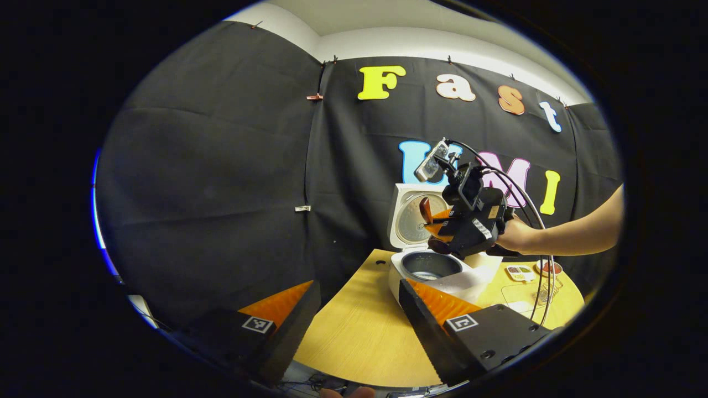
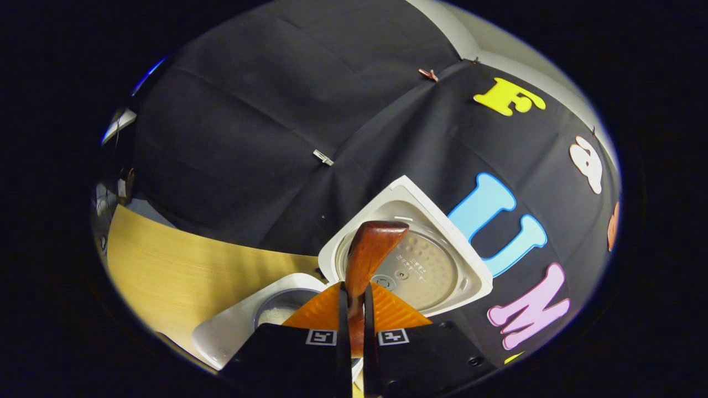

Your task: Close the left gripper, press the button to open the rice cooker; take a wooden spoon from the chopstick holder with the right hand, scoop a spoonful of rice and pour it into the rice cooker, then put the wooden spoon back into the chopstick holder.

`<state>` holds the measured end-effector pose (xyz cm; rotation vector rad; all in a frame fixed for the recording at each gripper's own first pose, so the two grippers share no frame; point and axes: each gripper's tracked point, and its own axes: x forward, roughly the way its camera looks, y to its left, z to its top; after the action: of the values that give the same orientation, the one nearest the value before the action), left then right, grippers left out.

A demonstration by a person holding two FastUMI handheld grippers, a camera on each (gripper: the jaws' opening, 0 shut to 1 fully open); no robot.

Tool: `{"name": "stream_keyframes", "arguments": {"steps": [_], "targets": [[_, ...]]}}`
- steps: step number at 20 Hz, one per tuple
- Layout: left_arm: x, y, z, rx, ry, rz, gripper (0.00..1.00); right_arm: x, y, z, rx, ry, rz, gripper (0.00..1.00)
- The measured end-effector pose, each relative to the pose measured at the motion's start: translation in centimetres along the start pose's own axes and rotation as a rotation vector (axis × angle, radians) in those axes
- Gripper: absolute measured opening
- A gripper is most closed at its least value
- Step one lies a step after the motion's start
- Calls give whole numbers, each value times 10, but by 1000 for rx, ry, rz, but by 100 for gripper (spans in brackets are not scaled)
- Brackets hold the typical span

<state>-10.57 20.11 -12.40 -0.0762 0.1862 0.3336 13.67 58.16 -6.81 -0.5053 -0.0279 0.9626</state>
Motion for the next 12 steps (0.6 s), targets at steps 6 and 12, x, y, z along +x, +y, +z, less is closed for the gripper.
{"name": "stream_keyframes", "arguments": {"steps": [6, 12], "targets": [[-2, -7, 0, 6, -1, -1, 98, -9, -10, -6, 349, 14, 4, 12], [-7, -21, 5, 17, -12, -14, 98, -49, -31, -6, 725, -33, 0, 12]]}}
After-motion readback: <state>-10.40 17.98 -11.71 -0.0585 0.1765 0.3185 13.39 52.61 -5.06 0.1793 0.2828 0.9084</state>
